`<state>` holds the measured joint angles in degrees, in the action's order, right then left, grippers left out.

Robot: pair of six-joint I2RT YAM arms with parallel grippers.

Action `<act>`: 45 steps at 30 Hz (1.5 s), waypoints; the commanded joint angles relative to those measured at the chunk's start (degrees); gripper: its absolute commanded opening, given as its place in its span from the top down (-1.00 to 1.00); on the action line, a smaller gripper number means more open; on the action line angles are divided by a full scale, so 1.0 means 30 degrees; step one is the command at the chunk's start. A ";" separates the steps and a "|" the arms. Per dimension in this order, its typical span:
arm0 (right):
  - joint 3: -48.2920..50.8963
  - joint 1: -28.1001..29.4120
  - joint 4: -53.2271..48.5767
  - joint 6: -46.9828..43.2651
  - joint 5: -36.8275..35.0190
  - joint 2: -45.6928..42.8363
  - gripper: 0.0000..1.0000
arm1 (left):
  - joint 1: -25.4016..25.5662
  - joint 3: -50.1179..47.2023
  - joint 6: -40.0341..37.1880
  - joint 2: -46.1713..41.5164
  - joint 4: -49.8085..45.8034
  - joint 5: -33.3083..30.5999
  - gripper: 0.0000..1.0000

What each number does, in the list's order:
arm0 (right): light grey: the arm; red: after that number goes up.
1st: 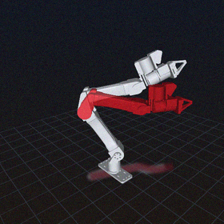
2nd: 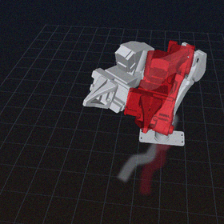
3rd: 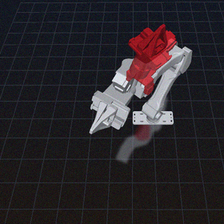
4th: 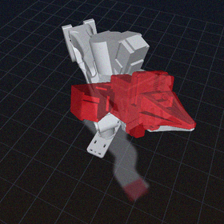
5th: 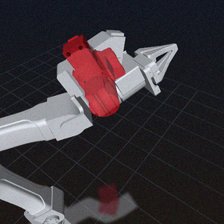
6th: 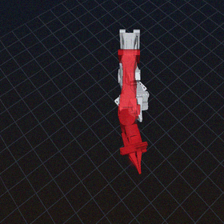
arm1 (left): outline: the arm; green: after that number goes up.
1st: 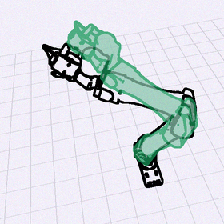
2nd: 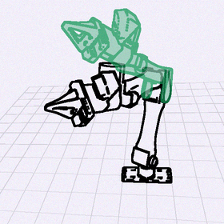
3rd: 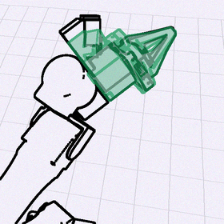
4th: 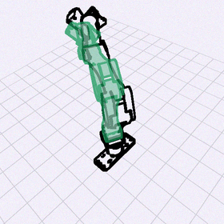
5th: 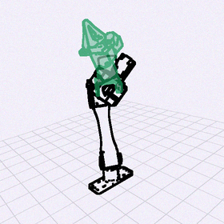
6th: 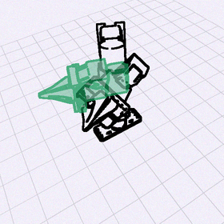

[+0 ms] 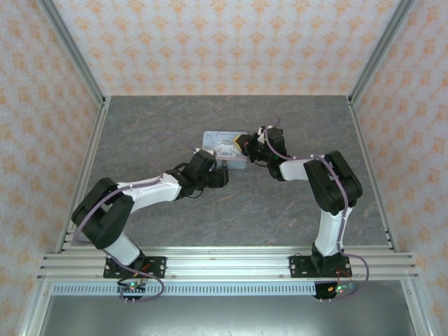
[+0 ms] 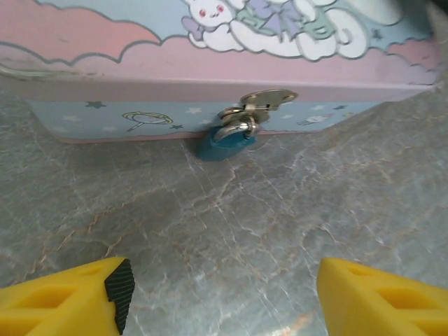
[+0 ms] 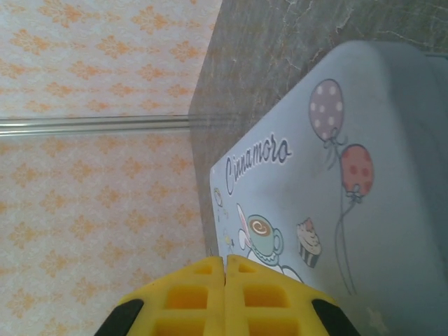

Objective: Unlock the padlock with the key

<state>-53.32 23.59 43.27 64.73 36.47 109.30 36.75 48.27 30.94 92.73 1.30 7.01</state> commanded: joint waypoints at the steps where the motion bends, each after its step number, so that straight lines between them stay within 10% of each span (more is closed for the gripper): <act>1: -0.0567 0.0117 0.0344 0.0033 0.0291 0.0211 1.00 | 0.0088 0.0371 -0.1025 0.1075 0.2190 -0.0306 -0.38; 26: -0.0398 0.0162 0.0623 0.0367 0.0501 0.1537 1.00 | 0.0200 0.2741 -0.2297 0.7001 0.7046 -0.1344 -0.22; 45: 0.0019 0.0139 0.0494 0.0162 0.0325 0.1507 1.00 | -0.1264 -0.0459 0.6142 0.7217 1.5225 0.2734 -0.16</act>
<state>-54.00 23.64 45.91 65.54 37.45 112.66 33.47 47.97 43.22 112.16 40.27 12.88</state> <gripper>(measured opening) 0.041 0.580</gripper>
